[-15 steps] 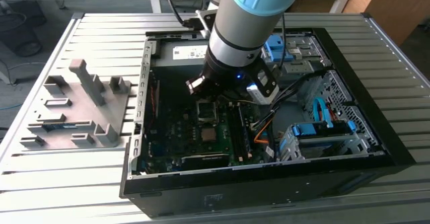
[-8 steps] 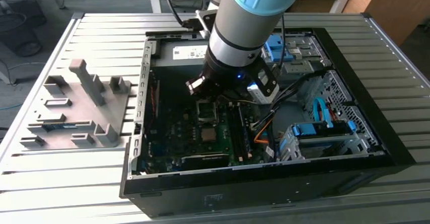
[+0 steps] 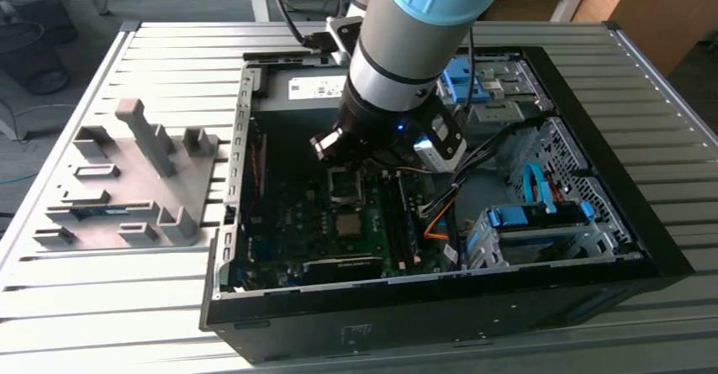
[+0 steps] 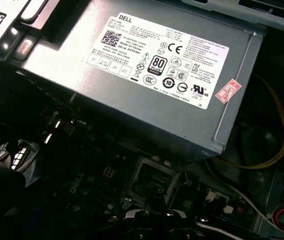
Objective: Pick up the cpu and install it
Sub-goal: 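Close the cpu cover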
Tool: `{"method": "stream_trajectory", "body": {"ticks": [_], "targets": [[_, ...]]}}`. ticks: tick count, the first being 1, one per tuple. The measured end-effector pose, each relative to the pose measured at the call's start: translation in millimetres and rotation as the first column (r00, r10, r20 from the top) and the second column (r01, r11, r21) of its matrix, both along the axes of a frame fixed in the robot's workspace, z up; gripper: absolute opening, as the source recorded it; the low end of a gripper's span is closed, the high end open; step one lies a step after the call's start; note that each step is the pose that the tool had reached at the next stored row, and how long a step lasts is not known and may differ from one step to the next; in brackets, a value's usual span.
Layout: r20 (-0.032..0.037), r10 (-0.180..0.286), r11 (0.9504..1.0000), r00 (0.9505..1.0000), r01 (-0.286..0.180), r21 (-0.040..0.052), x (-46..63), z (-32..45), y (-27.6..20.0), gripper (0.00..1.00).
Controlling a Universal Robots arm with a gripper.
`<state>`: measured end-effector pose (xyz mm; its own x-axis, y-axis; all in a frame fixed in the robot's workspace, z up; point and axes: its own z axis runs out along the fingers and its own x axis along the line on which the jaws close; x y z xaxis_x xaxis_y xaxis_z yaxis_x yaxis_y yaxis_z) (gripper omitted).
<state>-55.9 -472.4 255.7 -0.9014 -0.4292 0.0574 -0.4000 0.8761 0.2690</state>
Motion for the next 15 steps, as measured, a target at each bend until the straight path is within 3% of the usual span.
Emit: {"method": "stream_trajectory", "body": {"ticks": [15], "targets": [[0.0000, 0.063, 0.9980, 0.9980, -0.063, 0.0001, 0.0, 0.0, 0.0, 0.10]]}}
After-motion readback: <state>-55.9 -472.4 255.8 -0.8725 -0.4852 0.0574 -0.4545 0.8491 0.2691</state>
